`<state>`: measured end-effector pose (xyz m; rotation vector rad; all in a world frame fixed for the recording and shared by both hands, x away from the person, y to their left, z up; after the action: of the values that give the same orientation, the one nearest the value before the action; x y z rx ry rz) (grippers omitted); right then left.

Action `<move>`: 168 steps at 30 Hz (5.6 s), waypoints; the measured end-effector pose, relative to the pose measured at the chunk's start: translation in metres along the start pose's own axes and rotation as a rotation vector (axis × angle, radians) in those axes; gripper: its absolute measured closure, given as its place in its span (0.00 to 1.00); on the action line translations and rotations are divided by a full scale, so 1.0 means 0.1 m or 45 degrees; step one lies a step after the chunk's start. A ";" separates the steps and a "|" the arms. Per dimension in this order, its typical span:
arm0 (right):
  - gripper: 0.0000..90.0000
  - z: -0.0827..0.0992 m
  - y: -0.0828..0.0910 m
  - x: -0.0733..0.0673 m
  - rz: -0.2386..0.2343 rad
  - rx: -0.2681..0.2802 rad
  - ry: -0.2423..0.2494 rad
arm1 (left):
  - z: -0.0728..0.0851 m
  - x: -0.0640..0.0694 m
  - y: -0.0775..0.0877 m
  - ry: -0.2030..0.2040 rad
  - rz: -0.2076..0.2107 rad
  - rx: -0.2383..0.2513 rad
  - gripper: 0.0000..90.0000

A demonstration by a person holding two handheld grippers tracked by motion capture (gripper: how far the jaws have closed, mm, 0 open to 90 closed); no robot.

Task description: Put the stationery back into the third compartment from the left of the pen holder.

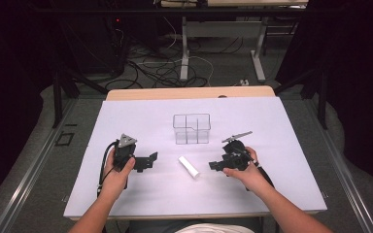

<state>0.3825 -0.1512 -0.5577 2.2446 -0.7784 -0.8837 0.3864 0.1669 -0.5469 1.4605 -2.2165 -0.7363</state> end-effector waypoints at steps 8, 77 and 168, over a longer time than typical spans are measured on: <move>0.34 -0.05 -0.18 -0.16 -0.021 -0.012 0.038 | 0.01 0.00 -0.01 -0.011 0.004 -0.015 0.01; 0.70 0.16 -0.51 -0.59 0.099 -0.091 0.288 | 0.04 0.03 -0.06 -0.042 0.026 -0.044 0.01; 0.74 -0.11 -0.29 -0.80 0.232 -0.096 1.092 | -0.04 0.08 -0.02 -0.026 0.123 -0.056 0.00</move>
<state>0.3512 -0.0735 -0.5403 2.1394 -0.5026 0.1618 0.3869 0.1578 -0.5442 1.3205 -2.2547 -0.7661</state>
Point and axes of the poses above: each handheld gripper's, and its own axes: y roughly backward along the jaws, z roughly out of its underside, x roughly to its right, the point moved 4 cm from there along -y, roughly forward along the jaws, and after that the axes turned 9 degrees about -z, right-handed, at the moved point
